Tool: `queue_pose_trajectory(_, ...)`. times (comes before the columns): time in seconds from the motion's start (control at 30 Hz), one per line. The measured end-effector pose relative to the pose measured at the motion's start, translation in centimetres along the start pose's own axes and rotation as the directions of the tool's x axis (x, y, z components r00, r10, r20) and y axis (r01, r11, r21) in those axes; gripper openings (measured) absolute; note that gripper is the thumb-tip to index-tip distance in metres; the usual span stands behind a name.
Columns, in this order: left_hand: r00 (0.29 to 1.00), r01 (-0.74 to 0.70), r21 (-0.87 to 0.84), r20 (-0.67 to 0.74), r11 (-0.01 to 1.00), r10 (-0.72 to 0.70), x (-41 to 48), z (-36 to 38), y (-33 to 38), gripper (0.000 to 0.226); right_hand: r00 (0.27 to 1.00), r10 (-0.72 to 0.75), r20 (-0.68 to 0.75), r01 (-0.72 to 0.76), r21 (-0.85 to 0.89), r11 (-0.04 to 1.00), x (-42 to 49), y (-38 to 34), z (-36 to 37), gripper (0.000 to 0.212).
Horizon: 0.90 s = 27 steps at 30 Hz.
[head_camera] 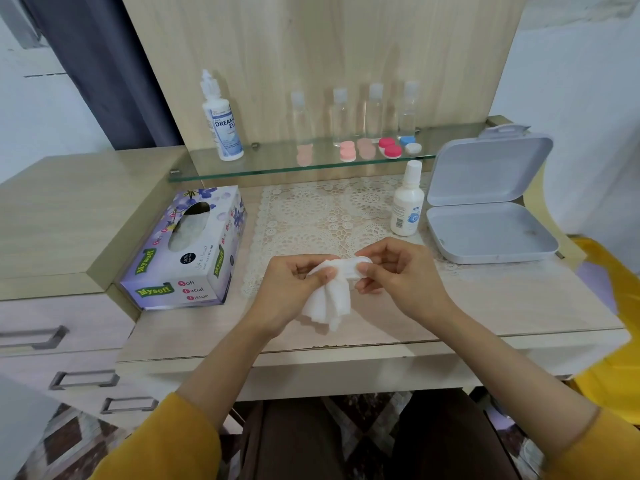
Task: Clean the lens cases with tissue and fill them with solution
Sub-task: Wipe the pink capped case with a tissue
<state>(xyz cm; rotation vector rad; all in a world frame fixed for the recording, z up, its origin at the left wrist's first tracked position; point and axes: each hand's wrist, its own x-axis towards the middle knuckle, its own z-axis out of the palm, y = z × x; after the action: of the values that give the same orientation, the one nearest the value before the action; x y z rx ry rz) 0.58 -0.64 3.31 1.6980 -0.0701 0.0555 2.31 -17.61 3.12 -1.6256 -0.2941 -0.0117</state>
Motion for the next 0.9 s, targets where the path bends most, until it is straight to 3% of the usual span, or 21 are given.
queue_pose_trajectory(0.2,0.997,0.012,-0.035,-0.076,0.999,-0.015,-0.11,0.24,0.09,0.015,1.000,-0.004,0.006,0.004,-0.008,1.000,0.03,-0.27,0.40,0.017)
queue_pose_trajectory(0.4,0.999,0.036,-0.015,-0.034,0.999,-0.036,0.05,-0.19,-0.20,0.022,1.000,-0.001,-0.003,0.001,-0.009,1.000,0.21,-0.37,0.37,0.019)
queue_pose_trajectory(0.53,0.995,0.041,-0.068,-0.087,0.997,-0.047,-0.04,0.42,-0.10,0.012,1.000,0.001,0.000,-0.001,-0.003,1.000,0.19,-0.48,0.61,0.017)
queue_pose_trajectory(0.73,0.999,0.046,-0.090,-0.021,0.995,-0.048,-0.17,0.13,-0.27,0.021,1.000,0.000,-0.003,0.000,-0.007,1.000,0.29,-0.12,0.26,0.018)
queue_pose_trajectory(0.9,0.991,0.059,-0.048,-0.120,0.997,-0.064,-0.21,0.64,-0.14,0.018,1.000,-0.012,0.007,0.012,-0.018,1.000,0.04,-0.36,0.63,0.014)
